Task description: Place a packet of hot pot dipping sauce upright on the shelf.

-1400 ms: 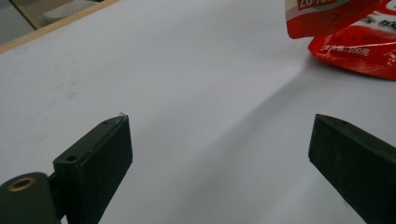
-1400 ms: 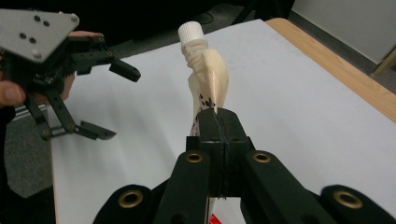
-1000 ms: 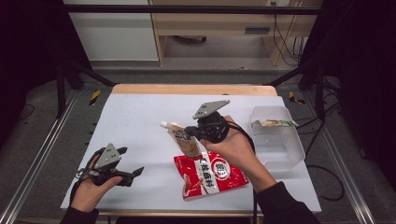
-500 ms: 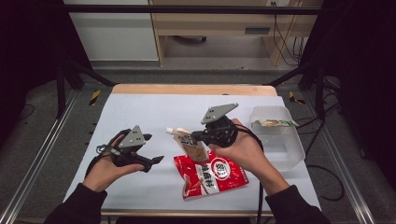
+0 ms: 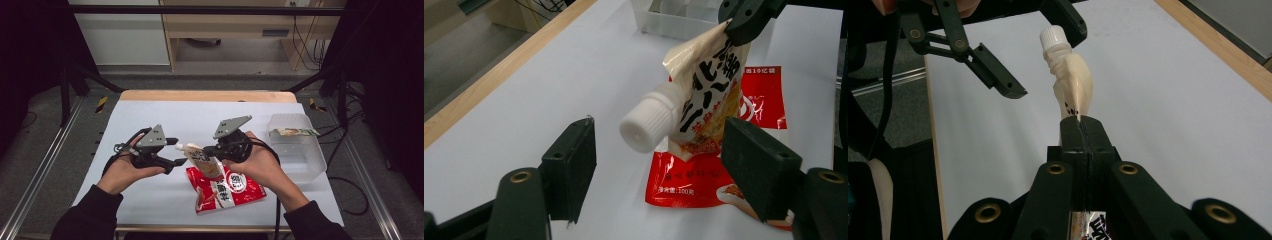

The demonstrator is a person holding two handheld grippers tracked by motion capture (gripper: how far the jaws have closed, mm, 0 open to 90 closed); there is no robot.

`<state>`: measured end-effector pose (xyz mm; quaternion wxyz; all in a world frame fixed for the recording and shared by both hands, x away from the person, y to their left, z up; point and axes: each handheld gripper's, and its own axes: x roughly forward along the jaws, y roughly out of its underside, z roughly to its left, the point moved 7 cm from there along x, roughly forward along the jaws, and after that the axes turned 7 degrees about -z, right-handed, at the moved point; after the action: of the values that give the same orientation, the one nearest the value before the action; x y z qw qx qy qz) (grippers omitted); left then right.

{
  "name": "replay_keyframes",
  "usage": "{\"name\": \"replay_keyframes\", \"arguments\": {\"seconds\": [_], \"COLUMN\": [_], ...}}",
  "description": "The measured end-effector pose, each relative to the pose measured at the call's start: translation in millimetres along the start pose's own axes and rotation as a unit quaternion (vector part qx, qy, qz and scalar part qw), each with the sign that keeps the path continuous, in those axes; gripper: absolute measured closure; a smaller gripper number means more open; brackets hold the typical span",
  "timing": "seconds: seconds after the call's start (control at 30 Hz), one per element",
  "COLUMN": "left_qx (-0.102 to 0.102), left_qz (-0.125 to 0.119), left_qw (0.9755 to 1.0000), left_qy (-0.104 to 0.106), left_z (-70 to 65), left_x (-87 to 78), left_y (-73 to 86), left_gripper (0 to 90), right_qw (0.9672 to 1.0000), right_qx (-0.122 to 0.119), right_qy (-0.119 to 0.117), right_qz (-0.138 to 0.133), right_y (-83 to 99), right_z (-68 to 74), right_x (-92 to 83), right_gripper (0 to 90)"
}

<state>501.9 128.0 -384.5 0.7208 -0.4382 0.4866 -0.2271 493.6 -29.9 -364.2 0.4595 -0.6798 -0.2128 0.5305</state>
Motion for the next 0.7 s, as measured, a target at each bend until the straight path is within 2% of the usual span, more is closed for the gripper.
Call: {"name": "replay_keyframes", "arguments": {"seconds": [0.03, 0.1, 0.2, 0.33, 0.43, 0.5, 0.57, 0.7], "left_qx": [0.003, -0.005, -0.003, -0.012, -0.005, -0.008, -0.014, -0.009], "left_qz": [0.003, 0.001, 0.007, -0.002, 0.001, 0.006, 0.003, 0.011], "left_qw": [1.0000, 1.0000, 0.9998, 0.9995, 0.9995, 0.9994, 0.9991, 0.9989], "left_qy": [0.000, 0.007, 0.017, 0.030, 0.030, 0.035, 0.039, 0.044], "left_z": [0.5, 1.2, 1.4, -0.2, -1.1, -0.5, -1.3, -3.5], "left_x": [1.3, 4.1, 6.8, 6.5, 6.0, 4.6, 4.4, 5.8], "left_y": [-0.2, -0.3, 1.4, -0.5, -2.0, -1.9, -2.2, -1.6], "left_gripper": [32.1, 35.1, 42.1, 53.9, 58.7, 64.3, 66.5, 66.3], "right_qw": [1.0000, 1.0000, 1.0000, 1.0000, 1.0000, 1.0000, 1.0000, 1.0000], "right_qx": [0.000, -0.001, -0.004, -0.006, -0.005, -0.004, -0.003, -0.002], "right_qy": [-0.001, -0.003, -0.008, -0.008, -0.007, -0.006, -0.007, -0.008], "right_qz": [-0.001, -0.002, -0.001, 0.001, 0.002, 0.003, 0.000, 0.004], "right_y": [-0.5, -1.3, -2.0, -2.0, -1.2, -0.7, -0.5, 1.7], "right_z": [0.5, 2.3, 4.9, 5.3, 5.0, 5.0, 4.1, 3.2], "right_x": [0.2, 0.5, 1.4, 1.6, 2.5, 2.6, 2.4, 3.5], "right_gripper": [90.0, 90.0, 90.0, 90.0, 90.0, 90.0, 90.0, 90.0]}}
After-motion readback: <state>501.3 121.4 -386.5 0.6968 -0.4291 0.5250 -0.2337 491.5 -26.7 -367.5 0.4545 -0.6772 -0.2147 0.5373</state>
